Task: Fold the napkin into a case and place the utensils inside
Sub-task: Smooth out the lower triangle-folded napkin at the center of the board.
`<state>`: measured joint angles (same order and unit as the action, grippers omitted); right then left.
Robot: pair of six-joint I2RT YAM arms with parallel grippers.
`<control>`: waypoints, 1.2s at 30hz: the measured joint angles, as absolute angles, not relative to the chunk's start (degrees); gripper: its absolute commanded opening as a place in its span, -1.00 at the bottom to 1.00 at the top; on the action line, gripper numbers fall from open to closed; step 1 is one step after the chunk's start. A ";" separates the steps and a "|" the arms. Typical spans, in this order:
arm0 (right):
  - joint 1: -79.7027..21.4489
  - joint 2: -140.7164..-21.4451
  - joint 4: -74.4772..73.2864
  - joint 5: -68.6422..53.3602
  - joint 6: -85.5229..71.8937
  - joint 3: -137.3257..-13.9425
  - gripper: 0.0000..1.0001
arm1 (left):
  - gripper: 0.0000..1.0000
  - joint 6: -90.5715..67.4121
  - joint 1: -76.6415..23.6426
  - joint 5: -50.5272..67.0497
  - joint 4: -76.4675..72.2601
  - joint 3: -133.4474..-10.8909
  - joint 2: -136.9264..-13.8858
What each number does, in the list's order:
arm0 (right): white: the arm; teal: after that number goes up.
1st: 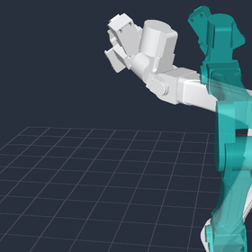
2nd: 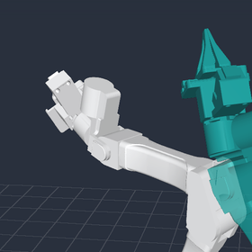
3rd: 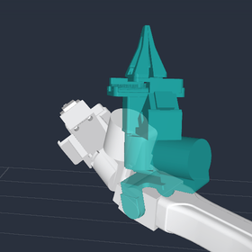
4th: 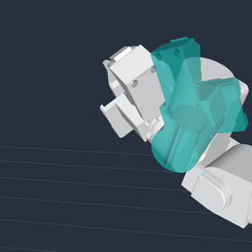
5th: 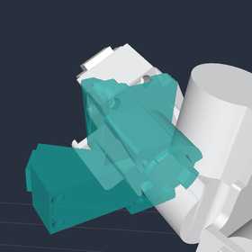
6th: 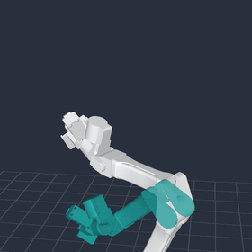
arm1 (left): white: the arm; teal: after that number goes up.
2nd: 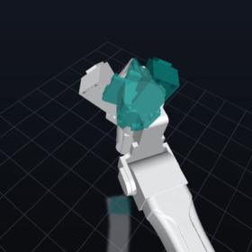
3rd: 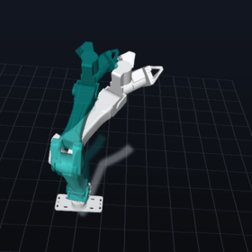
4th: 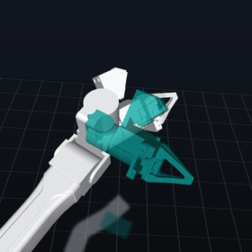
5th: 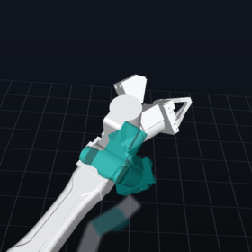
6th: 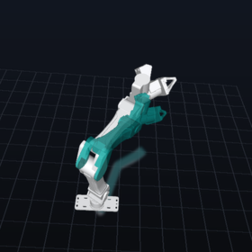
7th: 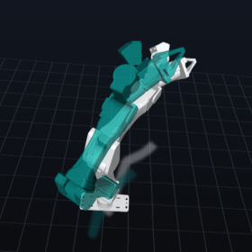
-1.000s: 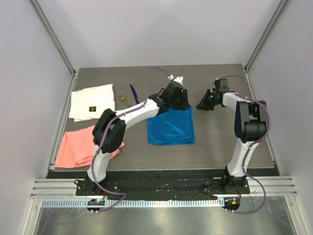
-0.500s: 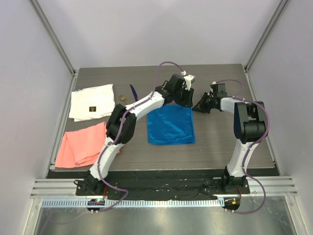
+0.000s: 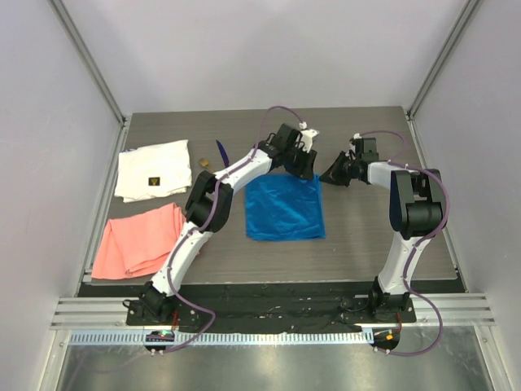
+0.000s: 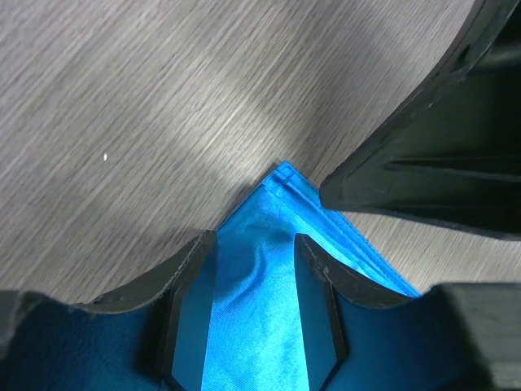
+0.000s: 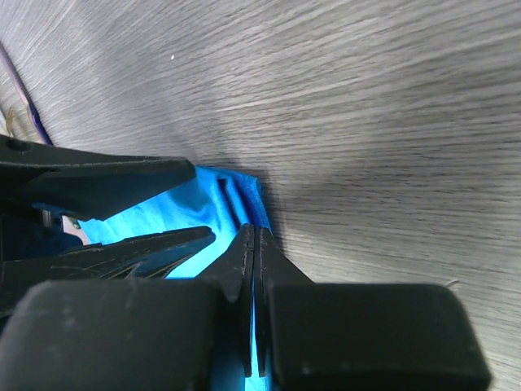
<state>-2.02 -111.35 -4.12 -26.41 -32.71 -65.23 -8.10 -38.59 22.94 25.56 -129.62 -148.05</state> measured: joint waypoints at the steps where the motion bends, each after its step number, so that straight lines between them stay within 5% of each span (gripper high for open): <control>1: -2.02 -111.35 -4.01 -26.72 -32.71 -65.23 -0.98 | -0.08 -8.16 -38.57 23.18 25.19 -129.73 -148.14; 22: -2.02 -111.81 -3.90 -27.24 -32.08 -65.23 -0.98 | -0.12 -16.12 -38.11 27.18 16.10 -132.33 -152.59; 36: -2.02 -112.01 -4.36 -26.87 -31.62 -65.25 -0.98 | -0.64 -19.75 -37.34 29.15 15.73 -132.16 -153.16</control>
<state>-2.02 -112.01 -4.36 -26.87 -31.62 -65.25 -19.75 -37.34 29.15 15.73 -132.16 -153.16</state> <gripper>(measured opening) 0.015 0.260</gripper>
